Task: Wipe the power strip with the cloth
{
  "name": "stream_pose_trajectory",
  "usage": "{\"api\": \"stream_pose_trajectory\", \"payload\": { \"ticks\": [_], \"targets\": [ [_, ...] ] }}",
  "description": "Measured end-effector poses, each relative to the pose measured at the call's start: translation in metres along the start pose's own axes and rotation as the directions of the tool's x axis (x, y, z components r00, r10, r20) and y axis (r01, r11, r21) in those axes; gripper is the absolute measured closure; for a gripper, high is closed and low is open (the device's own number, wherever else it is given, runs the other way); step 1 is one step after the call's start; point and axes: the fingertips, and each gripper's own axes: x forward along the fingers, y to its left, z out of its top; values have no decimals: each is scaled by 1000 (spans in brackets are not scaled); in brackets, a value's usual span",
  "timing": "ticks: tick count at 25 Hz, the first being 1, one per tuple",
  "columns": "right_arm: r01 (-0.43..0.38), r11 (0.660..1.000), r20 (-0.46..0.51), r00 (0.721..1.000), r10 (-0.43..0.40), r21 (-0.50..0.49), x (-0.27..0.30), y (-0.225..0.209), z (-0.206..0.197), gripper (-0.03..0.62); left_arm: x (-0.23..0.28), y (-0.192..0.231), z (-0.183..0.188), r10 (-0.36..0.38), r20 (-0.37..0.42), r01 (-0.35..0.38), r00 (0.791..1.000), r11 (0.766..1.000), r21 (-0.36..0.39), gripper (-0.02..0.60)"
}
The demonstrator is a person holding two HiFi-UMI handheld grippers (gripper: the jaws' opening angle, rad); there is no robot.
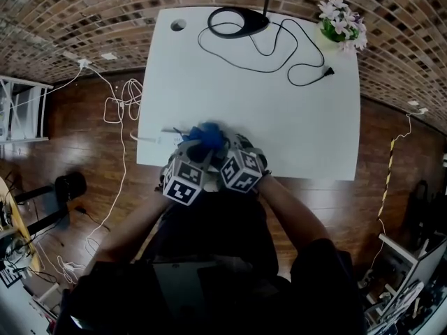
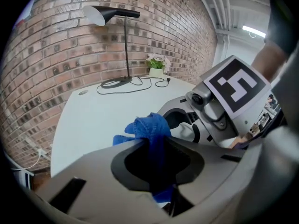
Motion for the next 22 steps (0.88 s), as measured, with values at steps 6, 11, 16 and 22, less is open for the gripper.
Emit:
{"api": "stream_pose_trajectory", "payload": {
  "ticks": [6,11,16,22],
  "targets": [
    [6,1000,11,1000,-6,-12,1,0,0,298,9,-12,6,-52,-36,52,998,999,9,512],
    [26,999,27,999,-24,-46,2,0,-4,298,14,-20,9,-84,-75,85,994,996,15,514],
    [31,998,34,999,-29,-56,3,-1,-4,298,14,-20,9,-99,-91,102,991,994,27,515],
    [32,998,37,999,-30,-62,2,-1,-4,298,14,-21,9,-135,-87,139,987,989,45,515]
  ]
}}
